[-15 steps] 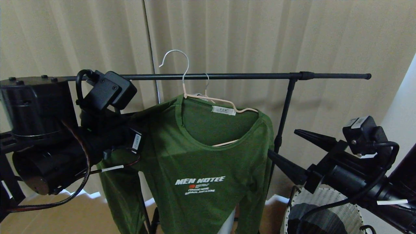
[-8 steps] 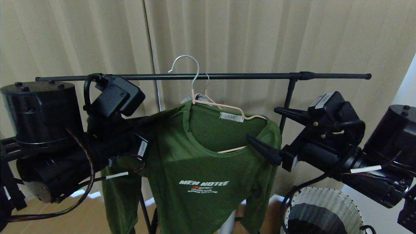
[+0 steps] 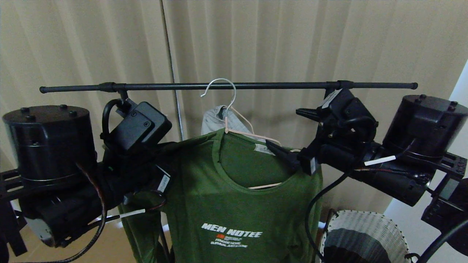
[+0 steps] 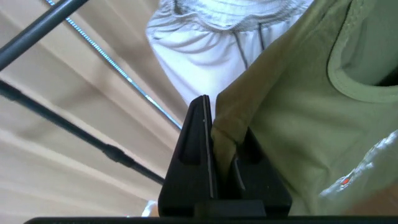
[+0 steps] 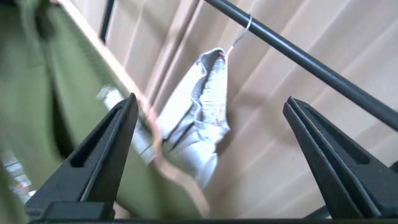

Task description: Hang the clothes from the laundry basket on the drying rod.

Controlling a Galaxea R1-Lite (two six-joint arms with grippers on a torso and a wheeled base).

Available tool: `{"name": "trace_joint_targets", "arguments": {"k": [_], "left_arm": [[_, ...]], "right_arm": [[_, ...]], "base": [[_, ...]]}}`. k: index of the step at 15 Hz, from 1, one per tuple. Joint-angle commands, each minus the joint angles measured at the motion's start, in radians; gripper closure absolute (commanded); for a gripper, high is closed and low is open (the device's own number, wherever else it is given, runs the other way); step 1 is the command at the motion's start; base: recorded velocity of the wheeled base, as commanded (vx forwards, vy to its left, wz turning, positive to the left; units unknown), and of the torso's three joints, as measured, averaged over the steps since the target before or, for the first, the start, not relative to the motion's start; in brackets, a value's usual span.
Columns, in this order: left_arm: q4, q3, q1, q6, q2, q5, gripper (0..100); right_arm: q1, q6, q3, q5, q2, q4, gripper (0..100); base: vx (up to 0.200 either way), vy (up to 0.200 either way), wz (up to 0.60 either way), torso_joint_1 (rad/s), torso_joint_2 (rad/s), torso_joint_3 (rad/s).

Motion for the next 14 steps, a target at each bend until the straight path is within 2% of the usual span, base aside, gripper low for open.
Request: {"name": "trace_joint_targets", "arguments": {"k": [1,9,10,14], "left_arm": [[0.000,0.001,-0.013,0.001,-0.011,0.000,100],[0.000,-0.001,-0.043,0.001,-0.014,0.000,100],[0.000,-0.001,-0.043,0.001,-0.012,0.000,100],[0.000,0.002,-0.048,0.003,-0.012,-0.001,100]], "right_arm": [[0.000,-0.003,-0.007,0.001,0.026,-0.002,0],[0.003,-0.031,-0.020,0.001,0.049,-0.002,0],[0.004,-0.031,-0.021,0.001,0.049,-0.002,100],[0.006,-0.031,-0.017,0.001,0.048,-0.003,100]], "base": [[0.000,0.000,0.00,0.000,0.00,0.000],[0.000,0.000,0.00,0.000,0.00,0.000],[0.000,0.000,0.00,0.000,0.00,0.000],[0.000,0.000,0.00,0.000,0.00,0.000]]}}
